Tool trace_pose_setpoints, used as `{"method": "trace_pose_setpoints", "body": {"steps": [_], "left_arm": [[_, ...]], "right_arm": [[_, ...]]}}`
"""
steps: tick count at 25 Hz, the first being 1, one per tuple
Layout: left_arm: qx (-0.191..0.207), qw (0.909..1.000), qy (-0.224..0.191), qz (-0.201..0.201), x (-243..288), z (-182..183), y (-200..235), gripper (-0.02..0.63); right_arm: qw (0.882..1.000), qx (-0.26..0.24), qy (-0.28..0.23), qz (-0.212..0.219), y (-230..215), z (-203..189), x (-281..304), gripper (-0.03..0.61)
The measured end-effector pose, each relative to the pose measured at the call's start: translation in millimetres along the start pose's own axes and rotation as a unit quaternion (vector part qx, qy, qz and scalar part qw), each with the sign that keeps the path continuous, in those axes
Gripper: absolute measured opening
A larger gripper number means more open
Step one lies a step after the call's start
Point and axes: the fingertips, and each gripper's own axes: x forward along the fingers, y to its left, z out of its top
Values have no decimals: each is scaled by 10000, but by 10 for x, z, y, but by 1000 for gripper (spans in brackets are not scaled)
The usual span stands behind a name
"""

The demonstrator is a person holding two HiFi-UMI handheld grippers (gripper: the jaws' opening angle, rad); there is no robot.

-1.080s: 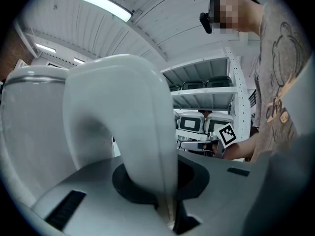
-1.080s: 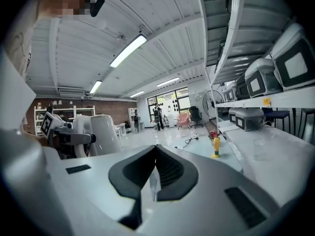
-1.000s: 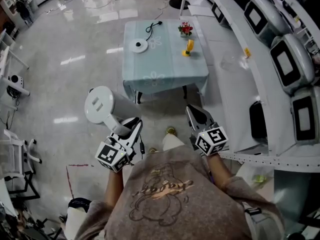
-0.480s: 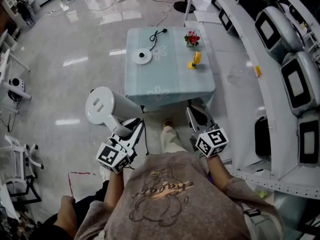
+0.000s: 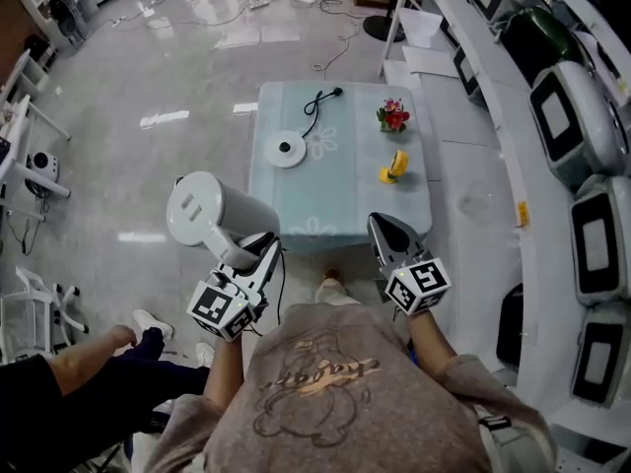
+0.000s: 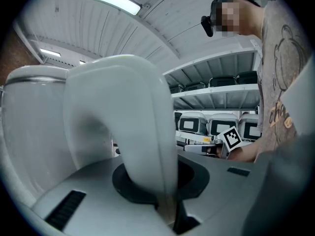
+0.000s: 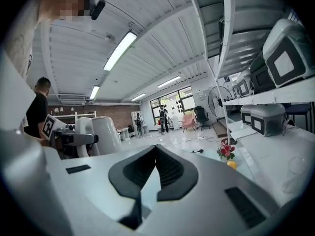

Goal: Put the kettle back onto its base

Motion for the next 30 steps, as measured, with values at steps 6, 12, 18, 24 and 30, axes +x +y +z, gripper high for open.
{"method": "trace_pose_setpoints", "body": {"steps": [6, 12, 18, 24, 30], "left_arm": [[35, 9997, -69, 210, 591, 126, 288, 61], [68, 9994, -45, 325, 990, 229, 534, 61], [90, 9995, 158, 252, 1245, 193, 784, 61], [125, 9997, 190, 7, 1499, 257, 1034, 62], [321, 9985, 210, -391, 1762, 213, 1287, 62]], "right_arm": [[9998, 30, 45, 183, -527, 155, 443, 2], [9996, 64, 125, 263, -849, 230, 787, 2], [9995, 125, 175, 214, -1000, 236, 1037, 2], [9997, 138, 177, 5, -1121, 304, 1248, 2], [9994, 126, 227, -235, -1169, 365, 1446, 2]]}}
